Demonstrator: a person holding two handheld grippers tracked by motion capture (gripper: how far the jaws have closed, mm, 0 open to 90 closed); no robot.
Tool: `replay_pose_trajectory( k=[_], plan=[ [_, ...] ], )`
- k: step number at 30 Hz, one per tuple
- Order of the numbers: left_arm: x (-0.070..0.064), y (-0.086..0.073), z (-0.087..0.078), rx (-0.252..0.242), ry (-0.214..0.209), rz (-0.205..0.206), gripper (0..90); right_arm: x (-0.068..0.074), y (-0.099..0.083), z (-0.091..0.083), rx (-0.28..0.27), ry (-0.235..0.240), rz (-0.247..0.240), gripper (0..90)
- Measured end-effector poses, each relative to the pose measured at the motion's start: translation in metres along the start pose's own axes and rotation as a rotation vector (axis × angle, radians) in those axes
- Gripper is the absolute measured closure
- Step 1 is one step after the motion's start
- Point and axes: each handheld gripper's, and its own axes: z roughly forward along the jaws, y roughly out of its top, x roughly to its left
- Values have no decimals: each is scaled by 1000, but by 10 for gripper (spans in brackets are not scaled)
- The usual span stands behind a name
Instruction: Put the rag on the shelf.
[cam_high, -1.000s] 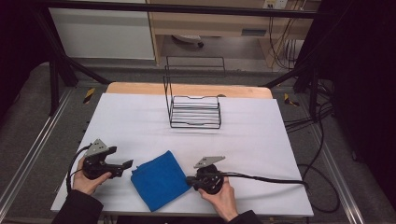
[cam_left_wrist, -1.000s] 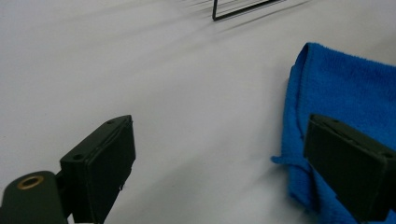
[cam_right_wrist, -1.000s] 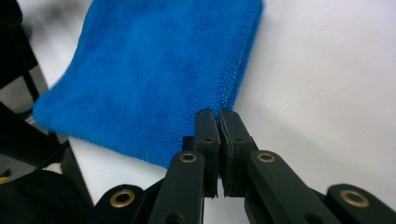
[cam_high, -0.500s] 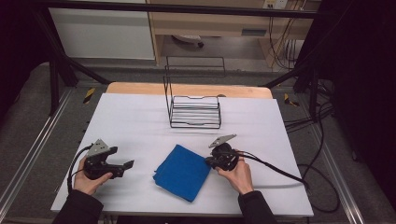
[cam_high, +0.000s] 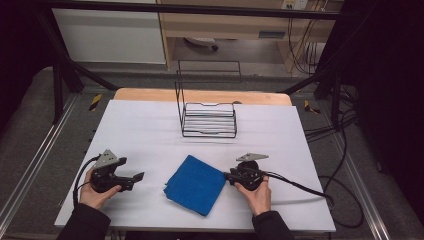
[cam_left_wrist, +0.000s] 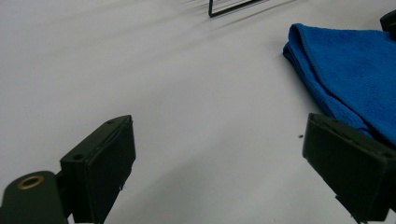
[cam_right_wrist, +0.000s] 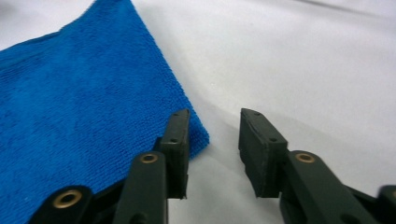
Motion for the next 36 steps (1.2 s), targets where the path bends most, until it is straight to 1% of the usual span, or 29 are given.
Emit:
replay_pose_trajectory(
  k=[3,4,7,10,13,14,16,18,19,20,24,26,27,29,31,35,36],
  plan=[
    [1,0,0,1,0,0,96,2,-2,6,5,25,33,744],
    [1,0,0,1,0,0,96,3,-3,7,-1,25,39,771],
    [1,0,0,1,0,-2,97,4,-2,7,14,49,70,845],
    [0,0,0,3,1,0,96,2,0,7,27,61,74,871],
    [0,0,1,3,2,-2,97,-2,9,5,13,71,73,880],
    [0,-1,1,5,2,-2,97,-4,13,4,9,68,58,881],
    [0,-1,2,5,2,-8,97,-4,21,4,10,35,-6,881],
    [0,-1,2,9,2,-2,97,-3,31,7,-6,12,-63,881],
    [-1,-1,2,10,2,3,97,-3,34,8,-8,7,-82,881],
    [-1,-1,2,10,2,4,97,-3,39,11,-20,4,-118,881],
    [-1,-1,2,11,1,4,97,-8,51,20,-42,4,-167,879],
    [-1,-1,2,11,1,4,97,-9,52,22,-36,2,-160,878],
    [-1,-1,2,11,1,4,97,-11,51,26,-18,-9,-154,870],
    [-2,-1,2,9,-1,3,97,-12,49,29,-16,-10,-153,852],
    [-2,-1,3,11,-2,4,96,-13,47,26,-46,-2,-159,792],
    [-4,0,3,17,-7,3,92,-18,46,12,-97,25,-141,640],
    [-4,1,4,19,-8,2,88,-19,45,9,-103,30,-139,608]
  ],
)
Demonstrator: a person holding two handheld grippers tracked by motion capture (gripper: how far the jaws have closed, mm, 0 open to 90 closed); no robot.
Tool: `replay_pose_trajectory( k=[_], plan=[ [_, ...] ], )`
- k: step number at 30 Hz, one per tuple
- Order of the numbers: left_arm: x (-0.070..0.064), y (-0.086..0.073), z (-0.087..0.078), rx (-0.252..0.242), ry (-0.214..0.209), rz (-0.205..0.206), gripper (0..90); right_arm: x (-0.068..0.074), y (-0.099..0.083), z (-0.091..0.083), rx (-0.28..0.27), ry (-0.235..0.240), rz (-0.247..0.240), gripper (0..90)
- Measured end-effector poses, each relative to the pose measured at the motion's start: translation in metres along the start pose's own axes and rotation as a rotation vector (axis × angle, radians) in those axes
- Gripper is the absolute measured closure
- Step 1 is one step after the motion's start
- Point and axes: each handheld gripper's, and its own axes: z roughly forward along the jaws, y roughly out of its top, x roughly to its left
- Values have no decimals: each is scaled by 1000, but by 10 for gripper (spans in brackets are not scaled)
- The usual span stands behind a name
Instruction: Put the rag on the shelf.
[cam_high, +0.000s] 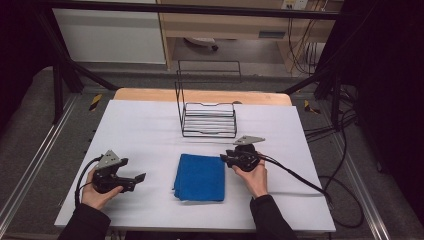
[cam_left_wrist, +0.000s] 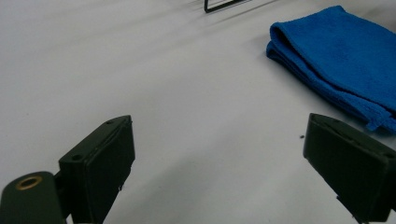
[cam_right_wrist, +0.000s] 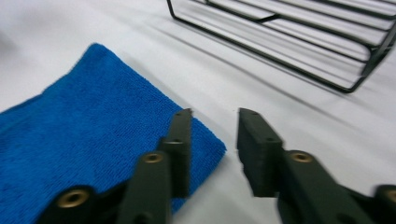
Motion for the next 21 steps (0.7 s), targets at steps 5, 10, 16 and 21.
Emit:
replay_pose_trajectory(
  k=[5,10,16,21],
  plan=[
    [-3,3,2,7,1,7,77,-8,-7,-18,-38,29,33,391],
    [-9,11,7,8,-23,4,70,-14,-17,-28,-56,63,35,183],
    [-18,23,13,8,-38,22,75,-23,-28,-39,-56,80,43,82],
    [-27,35,20,9,-44,17,80,-28,-38,-48,-77,92,68,49]
  ],
)
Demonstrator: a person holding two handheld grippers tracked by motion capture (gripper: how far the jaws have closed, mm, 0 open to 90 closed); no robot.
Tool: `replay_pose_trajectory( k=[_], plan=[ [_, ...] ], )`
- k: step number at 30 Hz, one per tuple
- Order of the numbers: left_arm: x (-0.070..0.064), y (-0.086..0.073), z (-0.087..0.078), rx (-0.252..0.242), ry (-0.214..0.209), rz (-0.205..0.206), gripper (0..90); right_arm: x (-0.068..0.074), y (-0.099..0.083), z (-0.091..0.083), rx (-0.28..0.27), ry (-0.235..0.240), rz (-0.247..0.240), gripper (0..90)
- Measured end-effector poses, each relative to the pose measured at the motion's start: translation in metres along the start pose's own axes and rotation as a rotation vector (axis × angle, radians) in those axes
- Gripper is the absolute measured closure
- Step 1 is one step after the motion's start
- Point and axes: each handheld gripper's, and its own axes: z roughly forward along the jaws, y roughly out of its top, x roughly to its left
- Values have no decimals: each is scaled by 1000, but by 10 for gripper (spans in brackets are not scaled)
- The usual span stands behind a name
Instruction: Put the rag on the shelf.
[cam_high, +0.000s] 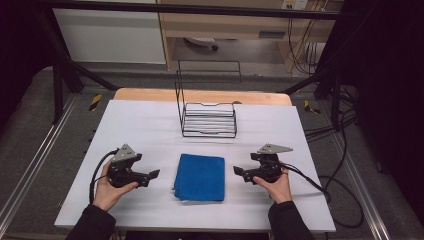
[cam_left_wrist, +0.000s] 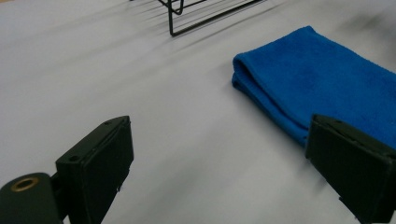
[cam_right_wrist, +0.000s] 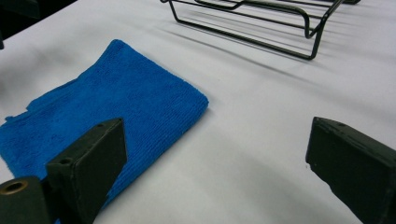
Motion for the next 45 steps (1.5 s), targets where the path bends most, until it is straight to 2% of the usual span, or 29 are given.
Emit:
replay_pose_trajectory(
  k=[5,9,13,22,26,27,31,34,37,40,41,45],
  plan=[
    [-11,16,14,12,-11,13,81,0,-6,-9,-4,0,12,31],
    [-14,25,23,21,-9,19,84,-1,-9,-14,-16,-4,17,28],
    [-16,36,36,21,-7,-10,108,-1,-9,-15,-18,-5,21,25],
    [-18,51,66,56,9,-17,167,0,-11,-12,1,-11,20,23],
    [-16,53,79,85,26,-28,223,0,-11,-11,13,-12,17,23],
    [-15,53,82,88,32,-30,266,0,-11,-11,17,-16,16,23],
    [-17,54,95,106,25,-45,328,-1,-11,-11,19,-18,15,23],
    [-20,53,103,120,32,-41,426,-1,-11,-11,20,-19,13,24],
    [-21,51,111,142,11,-55,466,-1,-11,-11,22,-18,13,25],
    [-22,49,115,164,14,-48,562,0,-12,-10,22,-17,15,28],
    [-22,48,115,171,10,-49,562,0,-12,-10,22,-17,15,28],
    [-20,44,114,178,-15,-76,633,0,-12,-10,32,-16,15,30]
  ],
)
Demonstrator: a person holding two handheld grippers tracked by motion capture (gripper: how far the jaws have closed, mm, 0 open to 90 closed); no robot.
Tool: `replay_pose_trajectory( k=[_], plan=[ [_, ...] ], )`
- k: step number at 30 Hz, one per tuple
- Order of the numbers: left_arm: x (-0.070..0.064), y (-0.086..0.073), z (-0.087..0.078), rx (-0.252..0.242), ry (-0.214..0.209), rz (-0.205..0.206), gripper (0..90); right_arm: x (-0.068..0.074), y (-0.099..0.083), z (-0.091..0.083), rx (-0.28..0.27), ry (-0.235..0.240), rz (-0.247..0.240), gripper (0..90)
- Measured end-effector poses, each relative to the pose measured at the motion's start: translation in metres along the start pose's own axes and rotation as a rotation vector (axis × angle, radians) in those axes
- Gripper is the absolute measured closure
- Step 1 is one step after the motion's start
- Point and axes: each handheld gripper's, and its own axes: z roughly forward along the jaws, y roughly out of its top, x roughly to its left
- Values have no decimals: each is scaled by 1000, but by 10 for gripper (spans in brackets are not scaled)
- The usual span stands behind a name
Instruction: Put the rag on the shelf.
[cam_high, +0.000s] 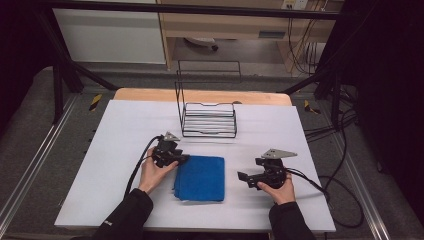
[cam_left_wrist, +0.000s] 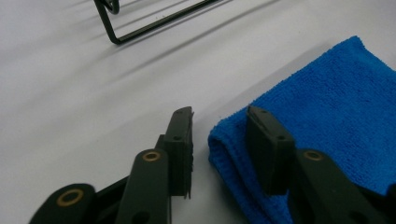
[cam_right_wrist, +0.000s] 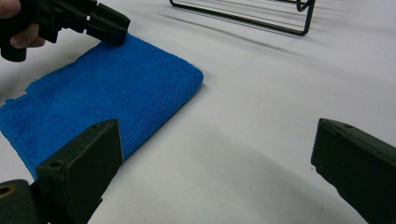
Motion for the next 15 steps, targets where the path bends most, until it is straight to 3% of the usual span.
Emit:
replay_pose_trajectory(
  k=[2,15],
  plan=[
    [0,-2,2,12,-11,-11,674,0,0,1,3,2,2,32],
    [-7,-4,4,15,-24,13,811,1,6,5,3,2,20,97]
  ],
)
